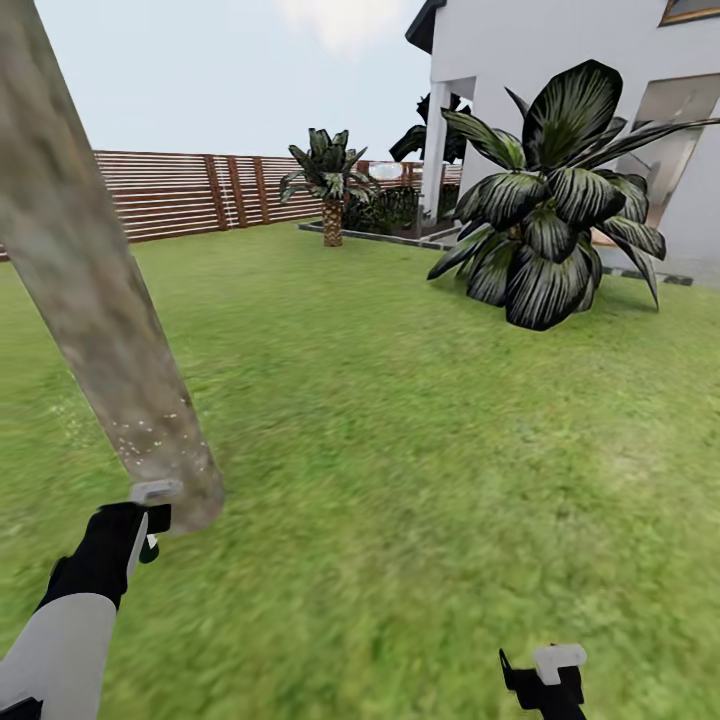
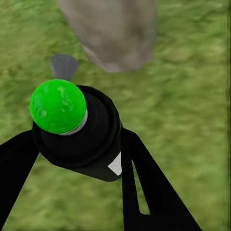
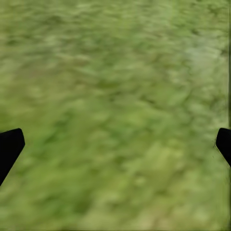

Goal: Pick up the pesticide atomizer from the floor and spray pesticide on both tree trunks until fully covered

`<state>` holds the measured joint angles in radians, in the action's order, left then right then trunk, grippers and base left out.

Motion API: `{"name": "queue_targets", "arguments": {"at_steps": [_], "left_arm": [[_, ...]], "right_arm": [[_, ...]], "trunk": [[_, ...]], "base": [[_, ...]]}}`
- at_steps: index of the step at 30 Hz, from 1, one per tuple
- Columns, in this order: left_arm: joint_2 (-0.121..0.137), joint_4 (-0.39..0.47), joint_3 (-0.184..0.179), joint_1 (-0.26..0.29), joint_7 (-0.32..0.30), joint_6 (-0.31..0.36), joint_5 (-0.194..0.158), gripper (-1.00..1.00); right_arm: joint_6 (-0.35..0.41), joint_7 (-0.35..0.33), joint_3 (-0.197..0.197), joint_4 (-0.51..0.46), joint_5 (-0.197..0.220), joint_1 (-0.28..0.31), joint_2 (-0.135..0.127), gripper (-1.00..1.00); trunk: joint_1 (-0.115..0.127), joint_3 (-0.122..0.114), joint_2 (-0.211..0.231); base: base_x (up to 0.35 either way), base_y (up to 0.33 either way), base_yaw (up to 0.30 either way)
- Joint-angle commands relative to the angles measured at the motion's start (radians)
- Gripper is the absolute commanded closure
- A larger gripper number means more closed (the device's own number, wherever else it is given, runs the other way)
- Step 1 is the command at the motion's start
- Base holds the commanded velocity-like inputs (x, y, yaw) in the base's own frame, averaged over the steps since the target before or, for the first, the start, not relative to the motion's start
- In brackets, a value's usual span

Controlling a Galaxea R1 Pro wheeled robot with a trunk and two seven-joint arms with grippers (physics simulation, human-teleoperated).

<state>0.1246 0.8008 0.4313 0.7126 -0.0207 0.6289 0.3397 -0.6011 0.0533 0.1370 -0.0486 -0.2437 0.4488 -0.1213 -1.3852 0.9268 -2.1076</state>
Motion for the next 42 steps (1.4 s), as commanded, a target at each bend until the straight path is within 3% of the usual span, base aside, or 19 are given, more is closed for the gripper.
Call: {"name": "queue_targets", "arguments": {"at_steps": [1,10,27,31,35,42], "left_arm": [[0.000,0.001,0.001,0.001,-0.002,0.005,0.004,1.00],[0.000,0.002,0.003,0.001,-0.001,0.005,0.005,1.00],[0.016,-0.005,0.027,-0.001,0.005,0.006,0.010,1.00],[0.018,-0.005,0.028,-0.001,0.005,0.005,0.010,1.00],[0.016,0.000,0.058,-0.001,0.004,0.003,0.009,1.00],[0.003,-0.009,0.060,-0.006,-0.009,-0.005,0.004,1.00]], "right_arm": [[-0.003,0.005,0.006,0.001,-0.011,0.001,0.000,-1.00],[-0.002,0.005,0.006,0.001,-0.011,0.001,0.000,-1.00],[-0.002,0.005,0.006,0.002,-0.011,0.001,0.000,-1.00],[-0.002,0.005,0.006,0.001,-0.011,0.001,0.000,-1.00],[-0.002,0.005,0.006,0.002,-0.011,0.001,0.000,-1.00],[-0.003,0.005,0.006,0.001,-0.010,0.001,0.000,-1.00]], "trunk": [[0.000,0.001,0.000],[0.000,0.001,0.000],[0.000,0.001,0.000],[0.000,0.001,0.000],[0.000,0.001,0.000],[0.000,0.001,0.000]], "base": [[0.134,-0.251,0.006],[0.059,-0.266,0.020],[0.080,-0.250,0.241],[0.313,-0.058,0.013],[0.197,0.192,0.053],[-0.256,0.115,0.261]]}}
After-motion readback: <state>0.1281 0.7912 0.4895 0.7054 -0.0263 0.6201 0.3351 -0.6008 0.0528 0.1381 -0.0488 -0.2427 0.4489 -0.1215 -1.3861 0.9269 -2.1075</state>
